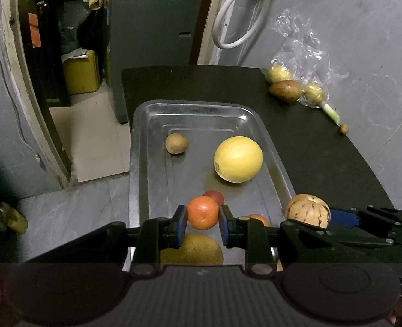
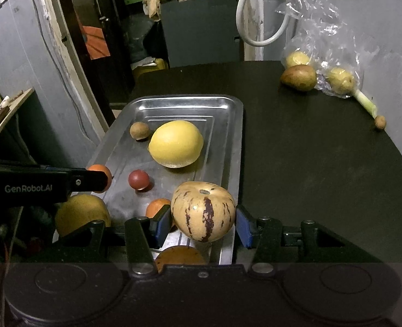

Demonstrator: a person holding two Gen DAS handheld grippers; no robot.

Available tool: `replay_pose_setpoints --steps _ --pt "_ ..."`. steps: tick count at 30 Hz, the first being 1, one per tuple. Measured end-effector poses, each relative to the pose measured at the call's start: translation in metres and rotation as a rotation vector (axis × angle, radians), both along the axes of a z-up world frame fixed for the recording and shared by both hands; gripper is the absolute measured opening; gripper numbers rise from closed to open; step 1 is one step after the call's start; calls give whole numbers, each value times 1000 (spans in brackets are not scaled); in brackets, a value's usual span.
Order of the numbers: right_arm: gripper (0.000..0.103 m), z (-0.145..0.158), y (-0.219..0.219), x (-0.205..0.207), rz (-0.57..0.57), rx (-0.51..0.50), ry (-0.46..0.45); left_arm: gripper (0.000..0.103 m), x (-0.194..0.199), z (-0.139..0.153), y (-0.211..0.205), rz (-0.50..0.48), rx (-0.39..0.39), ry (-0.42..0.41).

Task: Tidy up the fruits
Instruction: 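Carry the pepino melon and tangerine over the metal tray with both tools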

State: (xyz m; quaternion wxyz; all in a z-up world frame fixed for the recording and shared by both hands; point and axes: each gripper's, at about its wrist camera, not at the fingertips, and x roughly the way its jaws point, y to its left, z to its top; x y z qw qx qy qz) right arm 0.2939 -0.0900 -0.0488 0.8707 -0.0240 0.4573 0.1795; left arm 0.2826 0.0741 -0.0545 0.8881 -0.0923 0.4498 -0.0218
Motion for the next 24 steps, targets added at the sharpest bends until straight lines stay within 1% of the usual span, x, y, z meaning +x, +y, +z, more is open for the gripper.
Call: replay_pose_setpoints --steps 10,24 --pt "52 -5 3 4 7 -8 16 28 6 -5 0 -8 -4 18" --pt "52 -13 8 8 15 -15 43 29 11 -12 -5 -20 12 43"
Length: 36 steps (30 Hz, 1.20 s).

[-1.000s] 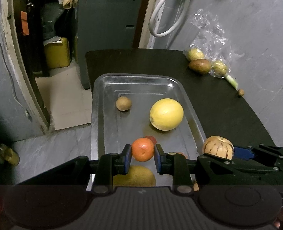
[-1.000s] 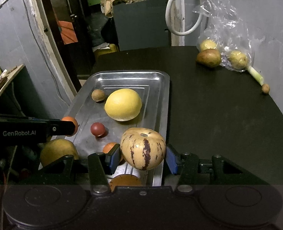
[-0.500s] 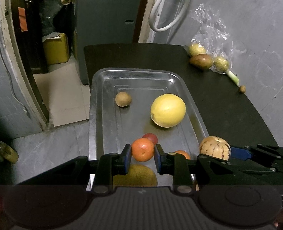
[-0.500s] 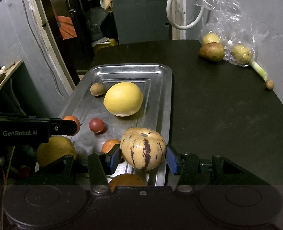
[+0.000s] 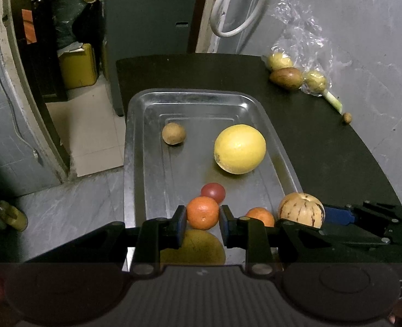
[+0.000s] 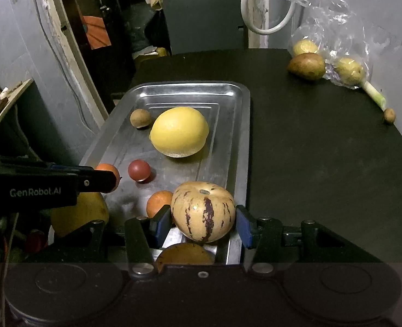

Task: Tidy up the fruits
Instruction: 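Carry the pepino melon and tangerine over the metal tray with both tools, then open the right gripper to drop the melon while the left gripper releases the tangerine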

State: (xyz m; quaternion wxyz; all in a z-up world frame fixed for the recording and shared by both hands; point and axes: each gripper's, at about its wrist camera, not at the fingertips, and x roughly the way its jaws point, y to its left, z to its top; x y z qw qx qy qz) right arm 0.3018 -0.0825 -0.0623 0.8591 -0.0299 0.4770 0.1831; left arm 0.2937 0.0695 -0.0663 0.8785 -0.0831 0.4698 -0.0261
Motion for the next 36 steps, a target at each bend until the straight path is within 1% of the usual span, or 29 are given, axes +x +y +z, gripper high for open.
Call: replay_pose_setpoints --steps 6,9,11,13,14,16,17,18,19,20,22,24,27,31,36 --pt "53 -1 -1 -1 -4 8 3 28 1 -2 -1 -2 5 8" --pt "54 1 -1 -1 -1 6 -12 28 1 -1 -1 -2 6 9" --pt "56 2 -1 -3 -4 5 -13 31 1 -1 -1 -2 5 9" --pt "60 4 -3 -6 -12 1 -19 41 1 -1 -1 1 3 9" --pt "63 6 -4 -8 -15 -1 -23 43 0 0 0 4 1 8" --pt "69 11 -7 -13 -23 -4 -34 52 -3 2 0 7 -6 1" --pt "74 14 -10 -17 -26 -5 -46 54 -5 4 -1 6 -4 -3" --pt "80 18 -12 -21 -28 -6 -58 60 -8 6 -1 3 1 -10" --pt "82 21 -15 -25 -30 -11 -67 67 -11 9 -2 -1 9 -17" --pt "86 24 -18 -29 -32 -19 -73 71 -14 11 -3 -8 16 -22" --pt "90 28 -23 -39 -29 -35 -82 86 -23 17 -6 -24 31 -37" --pt "97 32 -29 -49 -19 -46 -74 91 -33 23 -11 -38 48 -45" --pt "99 36 -37 -66 1 -48 -62 97 -49 31 -22 -60 85 -49" --pt "102 39 -52 -91 12 -56 -33 100 -75 40 -39 -88 106 -58" --pt "102 41 -73 -122 16 -72 1 100 -106 42 -65 -128 123 -33"
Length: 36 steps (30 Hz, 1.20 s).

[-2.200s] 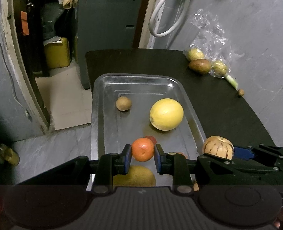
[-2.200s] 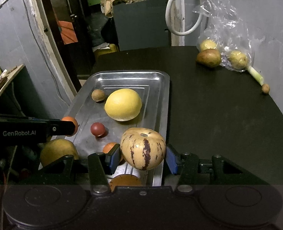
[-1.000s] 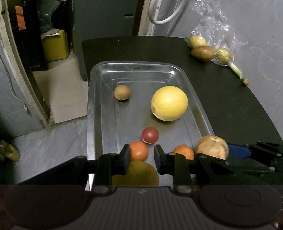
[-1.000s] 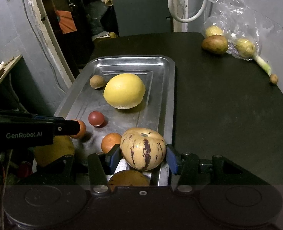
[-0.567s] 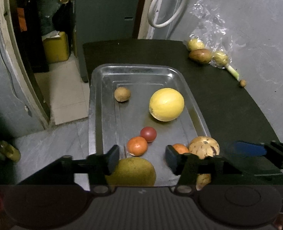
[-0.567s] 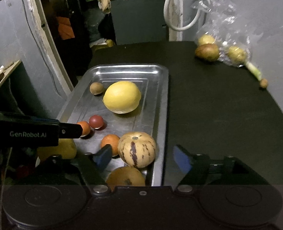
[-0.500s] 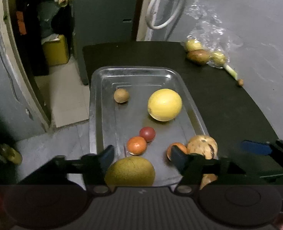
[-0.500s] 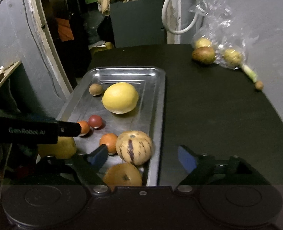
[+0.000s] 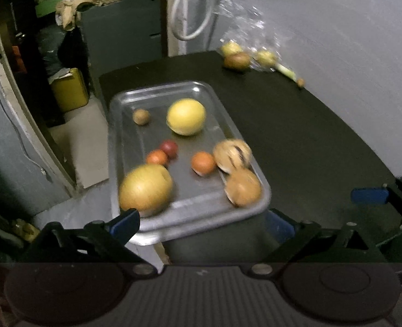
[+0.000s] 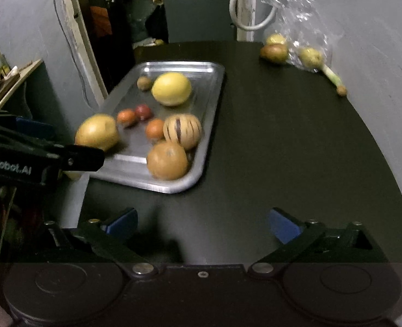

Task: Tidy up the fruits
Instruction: 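Open the right gripper to drop the melon while the left gripper releases the tangerine, then lift both open tools away from the tray and move toward the plastic bag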

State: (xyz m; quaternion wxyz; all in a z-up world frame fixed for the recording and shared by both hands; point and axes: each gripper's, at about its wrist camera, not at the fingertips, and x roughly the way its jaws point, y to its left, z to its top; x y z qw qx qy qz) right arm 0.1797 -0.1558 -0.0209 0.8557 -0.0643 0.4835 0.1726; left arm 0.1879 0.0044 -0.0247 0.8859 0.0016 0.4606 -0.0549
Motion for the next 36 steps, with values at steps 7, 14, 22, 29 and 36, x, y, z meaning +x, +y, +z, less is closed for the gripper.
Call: replay_pose_setpoints --steps 7,14,22,29,36 --pt "102 9 -34 -34 -23 -28 14 101 -33 -3 -34 -21 22 41" --pt "102 12 -64 -59 -55 -36 29 102 -58 -5 -59 -17 51 80" --pt "102 19 -85 -72 -94 -44 18 102 -72 0 -81 -43 66 85" --pt "102 24 -97 -78 -132 -46 6 102 -75 3 -94 -73 81 85" --pt "102 22 -105 -81 -176 -43 18 102 -73 2 -103 -103 91 99"
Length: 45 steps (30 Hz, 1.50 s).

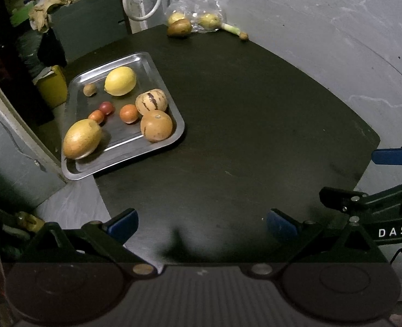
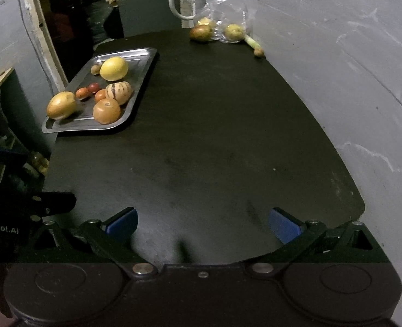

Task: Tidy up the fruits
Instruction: 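Lift both open tools away from the tray and move toward the plastic bag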

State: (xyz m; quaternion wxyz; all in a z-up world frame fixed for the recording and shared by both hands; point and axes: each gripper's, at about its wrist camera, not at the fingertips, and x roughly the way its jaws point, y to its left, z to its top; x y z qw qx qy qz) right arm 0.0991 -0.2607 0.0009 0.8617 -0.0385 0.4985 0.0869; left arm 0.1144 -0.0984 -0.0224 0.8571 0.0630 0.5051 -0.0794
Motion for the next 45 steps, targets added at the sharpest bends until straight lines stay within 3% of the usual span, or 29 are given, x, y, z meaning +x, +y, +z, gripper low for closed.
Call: replay_pose_setpoints --steps 18,30,45 --pt "102 -2 15 36 -150 -14 19 102 51 -2 15 -144 -24 18" --pt "102 1 55 49 -141 -81 21 102 72 -7 55 -125 -103 22" --pt "102 18 63 51 -175 -188 -10 102 87 -11 73 -100 -189 25"
